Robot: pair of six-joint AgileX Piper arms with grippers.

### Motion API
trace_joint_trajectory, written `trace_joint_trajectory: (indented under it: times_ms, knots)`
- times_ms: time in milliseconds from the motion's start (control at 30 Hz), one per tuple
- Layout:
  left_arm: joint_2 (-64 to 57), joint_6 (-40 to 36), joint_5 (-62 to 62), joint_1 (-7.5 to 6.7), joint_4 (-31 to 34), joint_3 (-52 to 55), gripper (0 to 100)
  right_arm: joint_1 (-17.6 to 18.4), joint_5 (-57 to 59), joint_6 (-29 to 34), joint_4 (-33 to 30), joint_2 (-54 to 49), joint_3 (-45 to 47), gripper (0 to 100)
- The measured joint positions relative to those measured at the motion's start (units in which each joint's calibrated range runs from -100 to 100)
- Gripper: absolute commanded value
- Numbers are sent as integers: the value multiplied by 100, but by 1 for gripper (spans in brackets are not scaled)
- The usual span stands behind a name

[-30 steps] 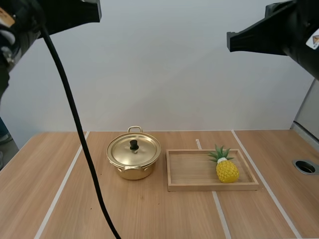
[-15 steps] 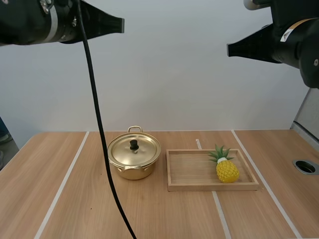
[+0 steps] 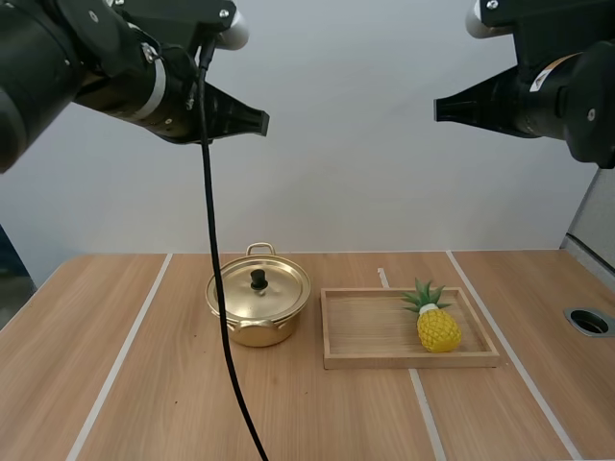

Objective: Open the pot, put the pineapple inside, and close it

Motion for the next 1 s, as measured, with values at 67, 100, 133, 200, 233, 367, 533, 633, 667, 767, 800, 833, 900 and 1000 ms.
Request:
trace_joint_trajectory:
  times_ms: [67, 100, 133, 200, 233, 367, 533, 633, 667, 767, 800, 833, 900, 1000]
  knots:
    - [29, 35, -23, 0, 0, 0, 0, 0, 0, 0, 0, 0, 0, 0]
    - [29, 43, -43, 0, 0, 0, 3, 0, 0, 0, 0, 0, 0, 0]
    - [29, 46, -62, 0, -12, 0, 7, 0, 0, 0, 0, 0, 0, 0]
    - [29, 54, -99, 0, -49, 0, 21, 0, 66, 0, 0, 0, 0, 0]
    - [29, 54, -114, 0, -79, 0, 32, 0, 85, 0, 0, 0, 0, 0]
    - [2, 88, -179, 0, -260, 0, 95, 0, 246, 0, 0, 0, 0, 0]
    - [2, 120, -304, 0, -364, 0, 100, 0, 459, 0, 0, 0, 0, 0]
    - [2, 190, -376, 0, -377, 0, 100, 0, 506, 0, 0, 0, 0, 0]
    - [2, 213, -376, 0, -377, 0, 100, 0, 513, 0, 0, 0, 0, 0]
    - [2, 233, -376, 0, -377, 0, 100, 0, 526, 0, 0, 0, 0, 0]
    - [2, 233, -376, 0, -377, 0, 100, 0, 532, 0, 0, 0, 0, 0]
    - [2, 243, -376, 0, -389, 0, 100, 0, 575, 0, 0, 0, 0, 0]
    - [2, 321, -376, 0, -439, 0, 100, 0, 660, 0, 0, 0, 0, 0]
    - [121, 508, -333, 0, -571, 0, 100, 0, 802, 0, 11, 0, 0, 0]
